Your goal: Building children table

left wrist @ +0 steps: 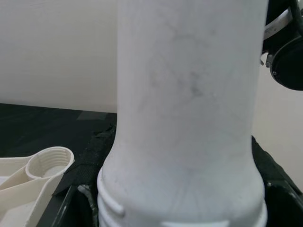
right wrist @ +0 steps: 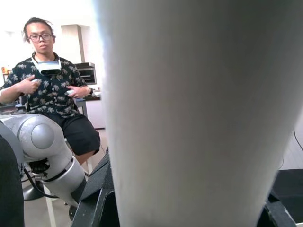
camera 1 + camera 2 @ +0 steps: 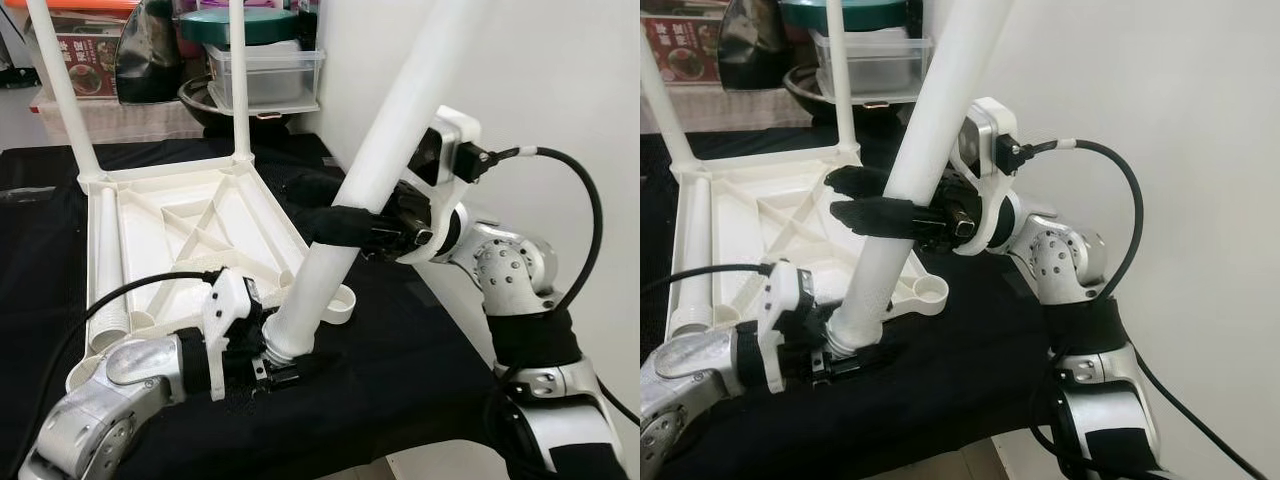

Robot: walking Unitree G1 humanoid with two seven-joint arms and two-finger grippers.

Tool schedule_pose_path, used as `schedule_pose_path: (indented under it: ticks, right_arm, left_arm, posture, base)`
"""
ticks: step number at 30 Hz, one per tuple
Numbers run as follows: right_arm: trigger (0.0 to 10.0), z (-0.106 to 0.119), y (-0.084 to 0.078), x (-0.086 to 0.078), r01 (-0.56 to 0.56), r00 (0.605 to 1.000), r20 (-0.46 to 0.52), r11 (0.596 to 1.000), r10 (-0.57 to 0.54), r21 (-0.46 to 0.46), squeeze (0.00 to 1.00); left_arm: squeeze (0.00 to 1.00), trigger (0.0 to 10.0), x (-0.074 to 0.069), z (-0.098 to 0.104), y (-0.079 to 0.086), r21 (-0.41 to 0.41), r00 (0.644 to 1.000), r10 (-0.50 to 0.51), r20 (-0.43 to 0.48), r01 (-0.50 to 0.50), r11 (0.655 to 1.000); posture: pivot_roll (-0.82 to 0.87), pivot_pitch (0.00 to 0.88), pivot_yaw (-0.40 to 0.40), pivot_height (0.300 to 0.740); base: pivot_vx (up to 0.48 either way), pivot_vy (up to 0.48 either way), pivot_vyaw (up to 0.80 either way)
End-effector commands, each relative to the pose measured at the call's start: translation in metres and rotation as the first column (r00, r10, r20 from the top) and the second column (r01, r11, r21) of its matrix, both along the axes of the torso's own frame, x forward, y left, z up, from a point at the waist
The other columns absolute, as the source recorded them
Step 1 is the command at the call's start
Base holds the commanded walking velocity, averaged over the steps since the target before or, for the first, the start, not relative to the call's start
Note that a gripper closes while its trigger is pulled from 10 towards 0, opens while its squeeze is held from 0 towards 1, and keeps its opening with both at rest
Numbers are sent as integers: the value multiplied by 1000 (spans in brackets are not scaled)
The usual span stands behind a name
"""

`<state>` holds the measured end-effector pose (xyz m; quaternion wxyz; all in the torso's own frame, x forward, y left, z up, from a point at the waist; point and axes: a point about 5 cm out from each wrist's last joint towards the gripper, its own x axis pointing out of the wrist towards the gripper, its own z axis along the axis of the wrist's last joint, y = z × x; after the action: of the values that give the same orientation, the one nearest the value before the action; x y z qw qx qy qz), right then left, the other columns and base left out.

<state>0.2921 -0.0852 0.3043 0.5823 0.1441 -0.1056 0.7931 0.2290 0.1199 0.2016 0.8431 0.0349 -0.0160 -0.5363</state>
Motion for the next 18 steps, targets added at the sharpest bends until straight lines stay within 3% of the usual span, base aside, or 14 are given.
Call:
schedule_pose_path:
  ticks: [1, 2, 5, 6, 7, 8, 9, 10, 11, 12, 13, 14, 15, 18]
  right_arm:
    - [0, 2, 6, -3, -5, 1000, 20, 1000, 5, 9, 43]
    - [4706, 2, 7, -1, 23, 1000, 19, 1000, -23, 9, 161]
    - [4627, 2, 7, 2, 52, 998, 20, 999, -52, 11, 157]
    - [8863, 2, 8, 2, 63, 998, 26, 998, -63, 13, 39]
    - [8863, 2, 8, 2, 63, 998, 26, 998, -63, 13, 39]
    - [10000, 1, 9, 2, 82, 996, 33, 997, -82, 6, 0]
    - [10000, -1, 11, 6, 143, 989, 30, 990, -143, -11, 0]
    - [10000, -1, 11, 6, 143, 989, 30, 990, -143, -11, 0]
    - [10000, -2, 12, 12, 202, 979, 2, 979, -202, -14, 0]
    - [10000, -3, 13, 17, 254, 966, -36, 967, -254, -10, 392]
    - [10000, -3, 13, 17, 254, 966, -36, 967, -254, -10, 392]
    - [10000, -6, 14, 24, 354, 932, -74, 935, -354, -6, 1000]
    - [10000, -9, 15, 29, 426, 899, -113, 905, -424, -7, 1000]
    - [10000, -11, 16, 33, 471, 873, -139, 882, -467, -10, 1000]
  left_arm:
    - [0, 0, 4, -5, 3, 21, 999, 37, -11, -37, 999]
    - [0, 0, 5, -4, 5, 25, 999, 47, -5, -47, 999]
    - [0, 0, 6, -3, 7, 28, 998, 59, 0, -59, 998]
    - [0, 0, 6, -3, 7, 30, 998, 60, 0, -59, 998]
    - [0, 0, 6, -3, 7, 30, 998, 60, 0, -59, 998]
    - [0, 0, 6, -3, 8, 38, 998, 66, 5, -66, 997]
    - [0, 4196, 7, -3, 9, 47, 997, 81, 13, -82, 996]
    - [0, 4196, 7, -3, 9, 47, 997, 81, 13, -82, 996]
    - [0, 9529, 9, -2, 10, 54, 995, 102, 22, -103, 993]
    - [0, 10000, 11, -2, 11, 55, 991, 126, 36, -128, 990]
    - [0, 10000, 11, -2, 11, 55, 991, 126, 36, -128, 990]
    - [0, 10000, 19, 1, 15, 58, 975, 209, 78, -214, 975]
    - [0, 10000, 24, 1, 17, 65, 960, 264, 98, -271, 960]
    - [0, 10000, 27, 1, 19, 70, 948, 298, 110, -307, 949]
  posture:
    - [147, 0, -69, 740]
    - [149, 0, -68, 740]
    - [149, 0, -68, 740]
    - [149, 0, -68, 740]
    - [149, 0, -68, 740]
    - [149, 0, -68, 740]
    - [149, 0, -68, 740]
    - [149, 0, -68, 740]
    - [147, 0, -70, 740]
    - [148, 0, -70, 740]
    - [148, 0, -70, 740]
    - [147, 0, -70, 740]
    - [144, 0, -70, 740]
    - [144, 0, -70, 740]
  base:
    - [0, 0, 0]
    - [0, 0, 0]
    - [0, 0, 0]
    - [0, 0, 0]
    - [0, 0, 0]
    - [0, 0, 0]
    - [0, 0, 0]
    - [0, 0, 0]
    - [0, 0, 0]
    - [0, 0, 0]
    - [0, 0, 0]
    - [0, 0, 0]
    - [0, 0, 0]
    - [0, 0, 0]
